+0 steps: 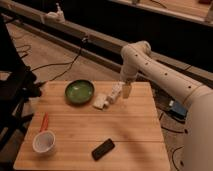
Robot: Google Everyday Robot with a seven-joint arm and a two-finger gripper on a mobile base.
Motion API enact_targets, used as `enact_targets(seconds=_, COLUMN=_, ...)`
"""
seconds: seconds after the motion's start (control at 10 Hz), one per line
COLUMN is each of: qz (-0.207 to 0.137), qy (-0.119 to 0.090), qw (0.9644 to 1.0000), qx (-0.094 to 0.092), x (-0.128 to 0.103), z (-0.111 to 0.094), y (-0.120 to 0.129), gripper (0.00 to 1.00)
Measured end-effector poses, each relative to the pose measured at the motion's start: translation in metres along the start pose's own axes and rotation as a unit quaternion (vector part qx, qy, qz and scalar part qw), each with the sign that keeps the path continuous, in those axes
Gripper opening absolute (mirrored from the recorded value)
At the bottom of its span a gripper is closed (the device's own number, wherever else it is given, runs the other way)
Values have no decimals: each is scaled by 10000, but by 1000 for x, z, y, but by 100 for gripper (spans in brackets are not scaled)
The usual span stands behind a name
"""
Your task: Drag the pepper across the table
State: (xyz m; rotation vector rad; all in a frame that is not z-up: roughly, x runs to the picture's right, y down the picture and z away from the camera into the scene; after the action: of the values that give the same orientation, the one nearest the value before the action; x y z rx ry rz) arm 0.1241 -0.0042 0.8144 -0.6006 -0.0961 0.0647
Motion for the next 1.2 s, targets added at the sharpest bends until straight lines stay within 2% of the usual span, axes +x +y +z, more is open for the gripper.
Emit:
enact_targets(seconds=1.0, qz=-1, qy=2, qw=10000, qx=0, x=0, z=0, y=0, gripper=80)
enact_targets(seconds=1.2, qz=-181, qy=4, qw=9998, qx=-18, x=-2, z=1, y=1, gripper=80)
